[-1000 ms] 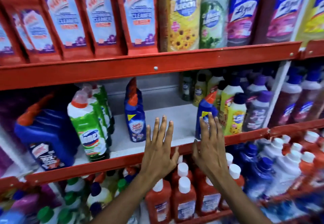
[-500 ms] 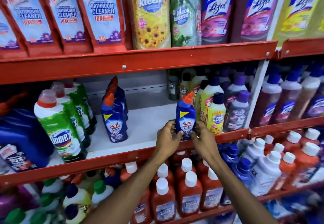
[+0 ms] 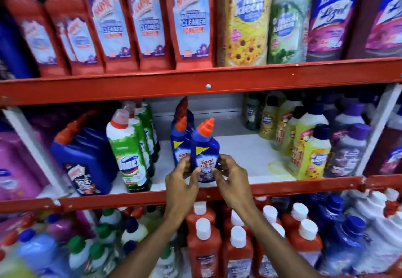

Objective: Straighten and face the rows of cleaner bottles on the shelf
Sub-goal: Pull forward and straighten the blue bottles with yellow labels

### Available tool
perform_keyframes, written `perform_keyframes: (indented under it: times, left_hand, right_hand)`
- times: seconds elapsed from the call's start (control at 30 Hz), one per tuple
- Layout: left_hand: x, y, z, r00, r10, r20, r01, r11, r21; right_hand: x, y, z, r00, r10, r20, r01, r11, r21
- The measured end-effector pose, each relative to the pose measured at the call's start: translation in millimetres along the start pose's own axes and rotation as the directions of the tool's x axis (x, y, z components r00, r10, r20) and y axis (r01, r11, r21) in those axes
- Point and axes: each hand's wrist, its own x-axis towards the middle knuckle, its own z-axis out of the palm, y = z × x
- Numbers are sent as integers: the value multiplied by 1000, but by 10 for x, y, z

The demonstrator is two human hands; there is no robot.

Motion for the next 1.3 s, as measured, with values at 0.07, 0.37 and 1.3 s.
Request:
perform_keyframes:
  times: [0.07,0.37,1.3]
  left_hand:
    - [39,-107,-181,999,-26,-18,27,999,23]
    - [45,-476,-444,997,-68,-29,71,983,168]
    - [50,-252,-333,901,-329,283,421,818,-391]
  right_hand:
    - [8,-55,212,1000,-2,29,2,1000,1]
    - [-30,-34,671,995,65,75,-62,997,-38]
    - [38,-7,906,952,256,166,-294,918,266]
